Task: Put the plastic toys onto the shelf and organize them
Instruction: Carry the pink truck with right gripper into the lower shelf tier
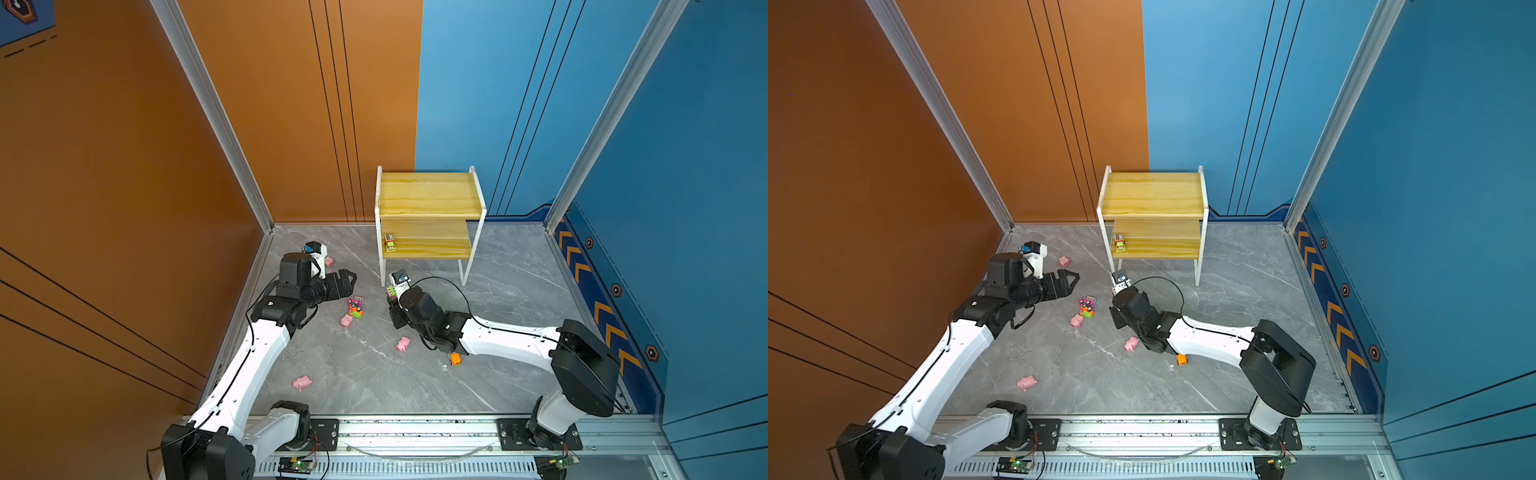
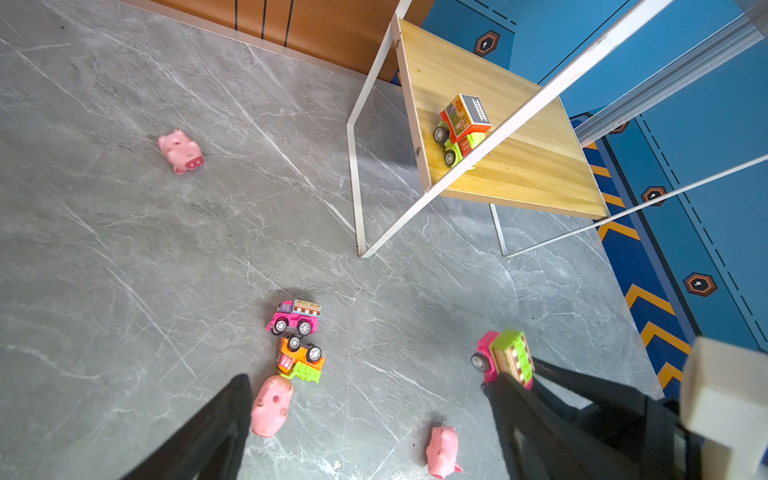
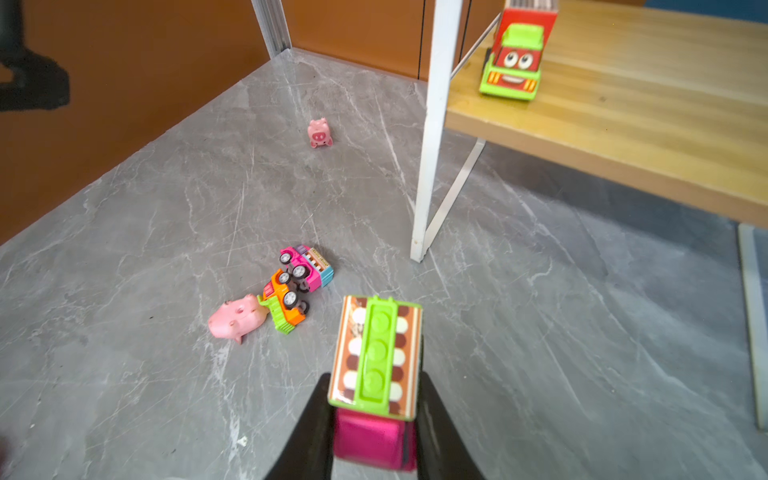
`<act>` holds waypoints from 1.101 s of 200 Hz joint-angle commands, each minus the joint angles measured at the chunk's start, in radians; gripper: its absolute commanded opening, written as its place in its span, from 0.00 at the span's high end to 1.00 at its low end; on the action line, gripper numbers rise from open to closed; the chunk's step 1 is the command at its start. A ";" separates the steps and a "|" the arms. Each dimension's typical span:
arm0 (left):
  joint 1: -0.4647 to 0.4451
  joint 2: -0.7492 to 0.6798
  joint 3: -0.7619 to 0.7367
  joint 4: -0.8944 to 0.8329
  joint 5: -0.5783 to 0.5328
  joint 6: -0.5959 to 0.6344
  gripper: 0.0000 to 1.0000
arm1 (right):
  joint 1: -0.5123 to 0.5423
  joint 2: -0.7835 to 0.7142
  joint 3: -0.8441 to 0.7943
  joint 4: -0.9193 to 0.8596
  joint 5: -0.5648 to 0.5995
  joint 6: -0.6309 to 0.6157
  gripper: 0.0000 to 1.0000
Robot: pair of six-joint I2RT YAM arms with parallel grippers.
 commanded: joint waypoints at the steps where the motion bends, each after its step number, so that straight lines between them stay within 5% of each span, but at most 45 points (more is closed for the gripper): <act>1: 0.008 -0.014 -0.014 0.021 0.022 -0.009 0.09 | -0.039 -0.023 0.048 -0.027 0.004 -0.053 0.77; 220: -0.033 -0.001 -0.021 0.025 0.032 0.008 0.09 | -0.210 0.192 0.181 0.362 0.104 -0.117 0.74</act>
